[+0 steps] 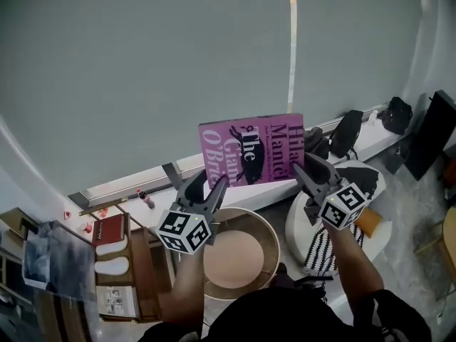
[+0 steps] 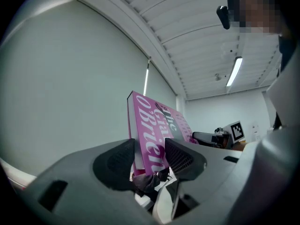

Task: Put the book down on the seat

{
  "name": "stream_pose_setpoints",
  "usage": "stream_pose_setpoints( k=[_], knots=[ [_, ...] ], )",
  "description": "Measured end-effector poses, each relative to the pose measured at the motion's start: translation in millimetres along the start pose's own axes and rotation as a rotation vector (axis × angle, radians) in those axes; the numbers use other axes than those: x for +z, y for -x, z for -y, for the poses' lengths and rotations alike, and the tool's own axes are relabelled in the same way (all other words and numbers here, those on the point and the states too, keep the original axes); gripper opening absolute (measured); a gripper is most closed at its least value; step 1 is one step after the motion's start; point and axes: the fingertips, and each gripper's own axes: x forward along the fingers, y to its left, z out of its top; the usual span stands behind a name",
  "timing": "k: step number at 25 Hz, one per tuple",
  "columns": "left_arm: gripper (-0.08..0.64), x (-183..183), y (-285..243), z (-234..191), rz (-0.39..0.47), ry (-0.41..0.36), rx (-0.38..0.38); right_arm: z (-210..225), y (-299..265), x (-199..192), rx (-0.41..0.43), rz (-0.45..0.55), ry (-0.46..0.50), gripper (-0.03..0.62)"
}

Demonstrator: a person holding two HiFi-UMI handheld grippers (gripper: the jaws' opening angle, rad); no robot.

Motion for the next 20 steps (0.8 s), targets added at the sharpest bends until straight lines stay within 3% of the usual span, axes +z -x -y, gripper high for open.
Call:
stream_pose_setpoints(
  k=[9,20],
  knots=[
    [0.207,-19,-54,122,0.012,0.014,-0.182,53,132,31,-0.174,-0.013,0.078,0.161],
    [0.207,-25,-67,112,-0.003,0.071,-0.355,37,137,34,-0.335,-0.025,0.122,0.161]
  ],
)
